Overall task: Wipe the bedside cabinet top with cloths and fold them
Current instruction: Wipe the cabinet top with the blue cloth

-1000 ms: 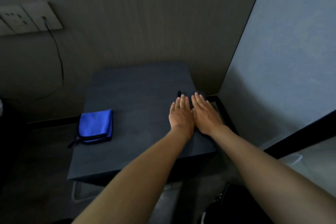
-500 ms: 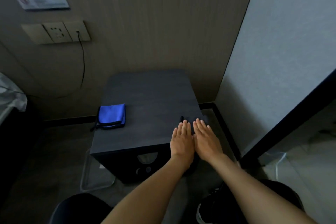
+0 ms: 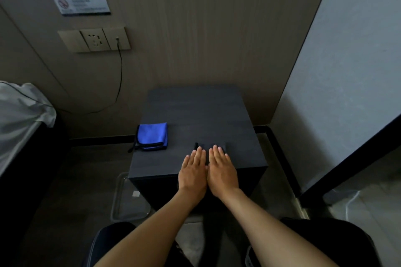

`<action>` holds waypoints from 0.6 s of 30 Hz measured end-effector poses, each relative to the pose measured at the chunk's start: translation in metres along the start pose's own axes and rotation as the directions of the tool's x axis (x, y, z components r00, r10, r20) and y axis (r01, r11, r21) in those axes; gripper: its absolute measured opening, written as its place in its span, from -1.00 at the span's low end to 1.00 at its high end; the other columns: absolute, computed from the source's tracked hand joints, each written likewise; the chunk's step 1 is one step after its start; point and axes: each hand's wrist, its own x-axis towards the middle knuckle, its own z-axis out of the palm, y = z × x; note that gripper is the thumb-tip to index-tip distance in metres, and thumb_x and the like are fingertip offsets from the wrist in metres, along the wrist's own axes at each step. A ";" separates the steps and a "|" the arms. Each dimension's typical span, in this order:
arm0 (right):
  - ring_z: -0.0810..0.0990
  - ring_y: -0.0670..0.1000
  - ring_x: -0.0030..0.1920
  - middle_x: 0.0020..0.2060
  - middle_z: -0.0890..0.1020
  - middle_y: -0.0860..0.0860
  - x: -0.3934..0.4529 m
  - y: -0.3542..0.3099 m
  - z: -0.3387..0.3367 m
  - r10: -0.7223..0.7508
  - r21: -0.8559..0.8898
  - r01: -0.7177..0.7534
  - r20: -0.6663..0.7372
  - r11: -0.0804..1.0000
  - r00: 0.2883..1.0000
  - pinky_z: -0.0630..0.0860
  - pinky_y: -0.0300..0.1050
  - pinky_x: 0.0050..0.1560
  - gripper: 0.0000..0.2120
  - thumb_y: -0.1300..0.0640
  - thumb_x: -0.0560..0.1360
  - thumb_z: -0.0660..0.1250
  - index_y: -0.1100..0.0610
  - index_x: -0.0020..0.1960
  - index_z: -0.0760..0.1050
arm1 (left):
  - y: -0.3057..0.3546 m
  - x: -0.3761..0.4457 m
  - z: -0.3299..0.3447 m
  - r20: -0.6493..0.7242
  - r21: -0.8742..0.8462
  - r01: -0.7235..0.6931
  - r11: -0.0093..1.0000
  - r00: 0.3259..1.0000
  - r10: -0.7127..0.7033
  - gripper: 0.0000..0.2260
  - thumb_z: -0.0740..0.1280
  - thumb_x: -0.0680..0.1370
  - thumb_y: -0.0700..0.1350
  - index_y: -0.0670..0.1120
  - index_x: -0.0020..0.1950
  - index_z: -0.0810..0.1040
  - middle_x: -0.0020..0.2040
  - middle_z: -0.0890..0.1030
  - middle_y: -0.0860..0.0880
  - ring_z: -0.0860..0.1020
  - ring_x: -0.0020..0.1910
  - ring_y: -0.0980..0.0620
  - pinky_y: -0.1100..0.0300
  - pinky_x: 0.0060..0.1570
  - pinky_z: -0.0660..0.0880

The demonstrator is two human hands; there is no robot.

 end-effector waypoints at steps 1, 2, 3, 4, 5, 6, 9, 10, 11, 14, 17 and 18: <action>-0.17 0.06 0.60 0.61 -0.10 0.10 0.005 0.003 -0.002 -0.009 -0.005 0.009 0.006 1.000 1.000 -0.18 0.00 0.57 -0.45 -0.03 0.71 -0.11 0.16 0.61 -0.14 | 0.002 0.005 -0.002 0.011 0.021 0.005 1.000 1.000 -0.006 -0.49 -0.13 0.72 -0.01 -0.12 0.60 -0.24 0.62 -0.21 -0.07 -0.20 0.60 -0.01 0.04 0.57 -0.17; -0.17 0.06 0.60 0.61 -0.11 0.10 0.010 0.007 -0.004 -0.019 -0.012 0.019 0.012 1.000 1.000 -0.17 0.00 0.57 -0.45 -0.03 0.71 -0.12 0.16 0.61 -0.15 | 0.005 0.011 -0.004 0.021 0.037 0.014 0.999 1.000 -0.015 -0.49 -0.13 0.72 -0.01 -0.13 0.60 -0.24 0.62 -0.22 -0.08 -0.20 0.60 -0.02 0.04 0.57 -0.18; -0.17 0.06 0.60 0.61 -0.11 0.10 0.017 0.011 -0.006 -0.025 -0.018 0.026 0.019 1.000 1.000 -0.17 -0.01 0.58 -0.45 -0.02 0.71 -0.12 0.16 0.61 -0.16 | 0.008 0.019 -0.006 0.032 0.045 0.025 0.999 0.999 -0.026 -0.49 -0.13 0.72 -0.01 -0.14 0.60 -0.25 0.62 -0.22 -0.08 -0.20 0.60 -0.02 0.04 0.57 -0.19; -0.17 0.06 0.60 0.61 -0.12 0.10 0.025 0.015 -0.009 -0.025 -0.021 0.025 0.027 0.999 0.999 -0.16 -0.01 0.58 -0.45 -0.02 0.71 -0.12 0.17 0.61 -0.16 | 0.011 0.027 -0.008 0.043 0.051 0.033 0.998 0.998 -0.035 -0.49 -0.13 0.72 -0.02 -0.15 0.60 -0.25 0.62 -0.22 -0.08 -0.20 0.60 -0.03 0.04 0.56 -0.19; -0.18 0.06 0.60 0.61 -0.12 0.10 0.034 0.019 -0.011 -0.018 -0.022 0.019 0.037 1.000 0.999 -0.16 -0.01 0.58 -0.46 -0.01 0.71 -0.12 0.17 0.61 -0.17 | 0.013 0.037 -0.010 0.052 0.060 0.039 0.997 0.998 -0.042 -0.49 -0.13 0.72 -0.02 -0.15 0.60 -0.26 0.62 -0.22 -0.08 -0.20 0.60 -0.03 0.04 0.56 -0.20; -0.18 0.06 0.60 0.61 -0.13 0.10 0.043 0.024 -0.014 -0.010 -0.021 0.011 0.048 1.000 0.999 -0.16 -0.01 0.58 -0.45 -0.01 0.71 -0.12 0.17 0.61 -0.17 | 0.016 0.047 -0.011 0.058 0.069 0.042 0.997 0.997 -0.046 -0.48 -0.13 0.72 -0.02 -0.15 0.60 -0.26 0.62 -0.23 -0.09 -0.20 0.60 -0.03 0.04 0.56 -0.20; -0.19 0.05 0.60 0.61 -0.14 0.09 0.076 0.036 -0.020 -0.003 -0.025 0.005 0.080 1.000 0.997 -0.16 0.00 0.58 -0.45 -0.01 0.71 -0.11 0.17 0.61 -0.18 | 0.020 0.079 -0.015 0.078 0.068 0.053 0.996 0.995 -0.058 -0.47 -0.12 0.72 -0.01 -0.15 0.60 -0.27 0.62 -0.24 -0.08 -0.20 0.60 -0.02 0.04 0.56 -0.19; -0.19 0.05 0.60 0.61 -0.14 0.09 0.088 0.040 -0.022 -0.006 -0.027 0.009 0.080 1.000 0.997 -0.16 0.00 0.58 -0.44 -0.02 0.71 -0.11 0.17 0.61 -0.18 | 0.020 0.090 -0.016 0.079 0.071 0.053 0.996 0.995 -0.059 -0.47 -0.12 0.72 -0.01 -0.15 0.60 -0.27 0.62 -0.24 -0.08 -0.20 0.60 -0.02 0.04 0.57 -0.19; -0.19 0.05 0.60 0.61 -0.14 0.09 0.100 0.043 -0.022 -0.010 -0.028 0.012 0.073 1.000 0.997 -0.16 0.00 0.58 -0.44 -0.02 0.71 -0.11 0.17 0.61 -0.18 | 0.019 0.103 -0.017 0.076 0.073 0.052 0.996 0.995 -0.057 -0.48 -0.12 0.72 -0.01 -0.15 0.60 -0.26 0.62 -0.24 -0.08 -0.20 0.60 -0.02 0.04 0.57 -0.18; -0.18 0.04 0.60 0.61 -0.14 0.09 0.139 0.054 -0.025 -0.013 -0.032 0.015 0.048 0.999 0.999 -0.15 0.00 0.58 -0.44 -0.02 0.70 -0.11 0.16 0.61 -0.17 | 0.016 0.143 -0.024 0.070 0.070 0.041 0.997 0.997 -0.046 -0.49 -0.14 0.72 -0.02 -0.15 0.60 -0.26 0.62 -0.23 -0.08 -0.19 0.60 -0.02 0.04 0.57 -0.18; -0.16 0.04 0.60 0.61 -0.12 0.09 0.185 0.063 -0.030 -0.024 -0.035 0.025 0.039 0.999 0.999 -0.16 -0.03 0.58 -0.45 -0.01 0.70 -0.10 0.17 0.61 -0.15 | 0.010 0.186 -0.026 0.060 0.042 0.059 0.997 0.996 -0.061 -0.50 -0.14 0.72 -0.04 -0.16 0.60 -0.25 0.62 -0.23 -0.08 -0.19 0.60 -0.02 0.04 0.57 -0.17; -0.15 0.04 0.60 0.61 -0.11 0.09 0.201 0.065 -0.033 -0.034 -0.034 0.035 0.040 0.999 0.999 -0.15 -0.03 0.58 -0.45 0.00 0.70 -0.09 0.17 0.61 -0.14 | 0.008 0.202 -0.026 0.052 0.031 0.073 0.997 0.996 -0.075 -0.49 -0.14 0.72 -0.04 -0.16 0.60 -0.24 0.62 -0.22 -0.08 -0.19 0.60 -0.02 0.04 0.57 -0.17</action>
